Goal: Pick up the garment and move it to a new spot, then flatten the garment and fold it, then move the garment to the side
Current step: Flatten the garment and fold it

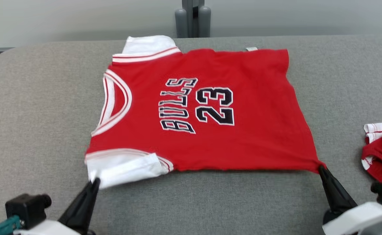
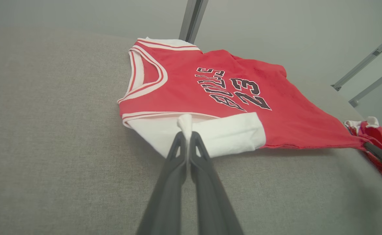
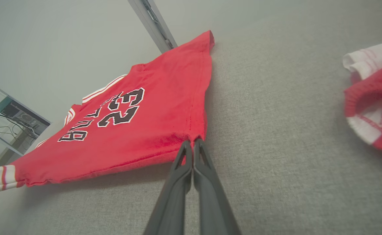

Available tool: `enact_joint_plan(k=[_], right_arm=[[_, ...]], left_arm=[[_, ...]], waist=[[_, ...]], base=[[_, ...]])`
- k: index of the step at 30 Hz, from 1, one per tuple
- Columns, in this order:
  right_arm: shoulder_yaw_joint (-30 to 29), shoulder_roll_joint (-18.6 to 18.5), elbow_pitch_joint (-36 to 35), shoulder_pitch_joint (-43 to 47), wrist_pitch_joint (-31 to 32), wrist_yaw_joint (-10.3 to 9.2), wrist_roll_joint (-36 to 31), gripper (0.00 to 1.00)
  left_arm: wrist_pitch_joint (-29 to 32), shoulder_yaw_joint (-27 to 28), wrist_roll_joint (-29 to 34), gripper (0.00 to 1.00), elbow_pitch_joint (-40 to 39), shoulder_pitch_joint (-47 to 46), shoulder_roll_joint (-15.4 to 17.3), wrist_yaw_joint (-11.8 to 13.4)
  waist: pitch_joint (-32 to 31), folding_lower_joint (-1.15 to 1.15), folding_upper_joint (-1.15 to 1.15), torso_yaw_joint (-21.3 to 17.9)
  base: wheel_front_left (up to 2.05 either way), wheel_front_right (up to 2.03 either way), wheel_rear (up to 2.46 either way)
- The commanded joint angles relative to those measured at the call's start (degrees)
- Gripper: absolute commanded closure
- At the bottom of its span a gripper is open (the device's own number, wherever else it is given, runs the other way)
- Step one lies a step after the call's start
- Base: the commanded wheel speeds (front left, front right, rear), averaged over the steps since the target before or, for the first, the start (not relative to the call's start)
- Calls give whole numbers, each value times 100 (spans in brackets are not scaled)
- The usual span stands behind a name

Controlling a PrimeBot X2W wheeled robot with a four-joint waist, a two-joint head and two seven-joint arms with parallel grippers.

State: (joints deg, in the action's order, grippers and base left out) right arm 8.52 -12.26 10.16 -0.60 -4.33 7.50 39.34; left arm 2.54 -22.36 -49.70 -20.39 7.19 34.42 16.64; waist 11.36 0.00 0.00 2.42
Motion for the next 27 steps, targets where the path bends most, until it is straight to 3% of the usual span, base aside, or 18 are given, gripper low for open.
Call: enact_joint_plan(k=[1,6,16,23,27], right_arm=[[-228,48,-224,297,204,-2,-139,100],[-889,419,-974,1122,845,-2,-452,100],[-1357,805,-2007,1771,1624,-2,-841,100],[-1406,896,-2140,1204,1762,-2,-947,100],[-1347,912,-1956,689,1746,-2,-1045,100]], left_arm=[[124,26,-100,100,-159,210,108,65],[516,0,-375,100,-580,696,378,148],[708,100,-517,100,-1188,985,705,146],[894,160,-416,100,-1066,261,936,-277],[924,143,-473,100,-746,-361,834,-620]], waist=[[-66,0,0,47],[-158,0,0,112],[-110,0,0,45],[86,0,0,-1],[209,0,0,-11]], base=[[0,0,0],[0,0,0],[0,0,0],[0,0,0],[0,0,0]])
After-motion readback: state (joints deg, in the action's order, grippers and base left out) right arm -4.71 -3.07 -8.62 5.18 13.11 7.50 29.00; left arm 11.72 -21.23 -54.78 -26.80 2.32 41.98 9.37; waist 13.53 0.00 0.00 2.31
